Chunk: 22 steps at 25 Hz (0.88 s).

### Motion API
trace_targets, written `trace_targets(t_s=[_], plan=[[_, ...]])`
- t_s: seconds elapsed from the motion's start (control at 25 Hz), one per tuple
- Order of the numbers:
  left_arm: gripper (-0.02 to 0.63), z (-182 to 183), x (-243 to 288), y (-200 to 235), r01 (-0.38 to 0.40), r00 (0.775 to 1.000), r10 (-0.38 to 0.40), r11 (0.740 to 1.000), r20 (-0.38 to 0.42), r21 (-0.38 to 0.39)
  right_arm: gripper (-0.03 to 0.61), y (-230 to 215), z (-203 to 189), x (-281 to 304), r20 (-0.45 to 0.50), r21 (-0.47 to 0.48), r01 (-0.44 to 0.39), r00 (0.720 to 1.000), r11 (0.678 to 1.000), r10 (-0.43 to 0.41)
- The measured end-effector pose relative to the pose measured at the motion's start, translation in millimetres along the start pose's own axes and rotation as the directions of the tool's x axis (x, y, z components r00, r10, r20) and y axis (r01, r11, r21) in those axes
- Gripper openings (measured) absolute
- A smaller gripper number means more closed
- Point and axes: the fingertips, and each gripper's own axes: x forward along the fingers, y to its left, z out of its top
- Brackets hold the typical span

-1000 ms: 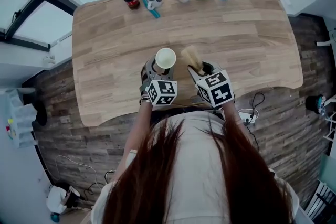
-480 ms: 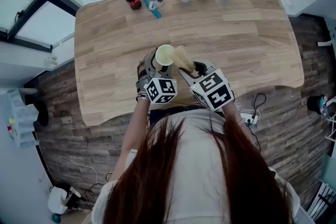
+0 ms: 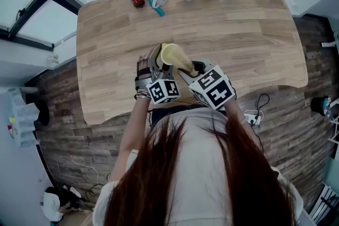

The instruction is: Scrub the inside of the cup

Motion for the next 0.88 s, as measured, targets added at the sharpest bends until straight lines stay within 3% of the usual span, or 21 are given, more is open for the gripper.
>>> trace_targets(t_s=[0.44, 0.64, 0.88], plan=[[0.255, 15.2, -7.6, 12.6, -0.12, 0.991, 0.107, 0.977, 0.082, 0.174, 0.143, 6.1, 1.8, 1.2, -0.043, 0.025, -0.027, 0.999, 0.999, 0.028], [0.254, 20.8, -13.7, 17.7, -0.179, 0.979, 0.147, 0.952, 0.142, 0.247, 0.143, 7.1, 2.6, 0.0, -0.067, 0.052, -0.049, 0.996, 0.997, 0.052], [0.254, 27.1, -19.7, 17.5, -0.206, 0.968, 0.142, 0.923, 0.209, 0.327, 0.143, 11.5, 1.0, -0.2, -0.098, 0.102, -0.093, 0.99, 0.99, 0.103]])
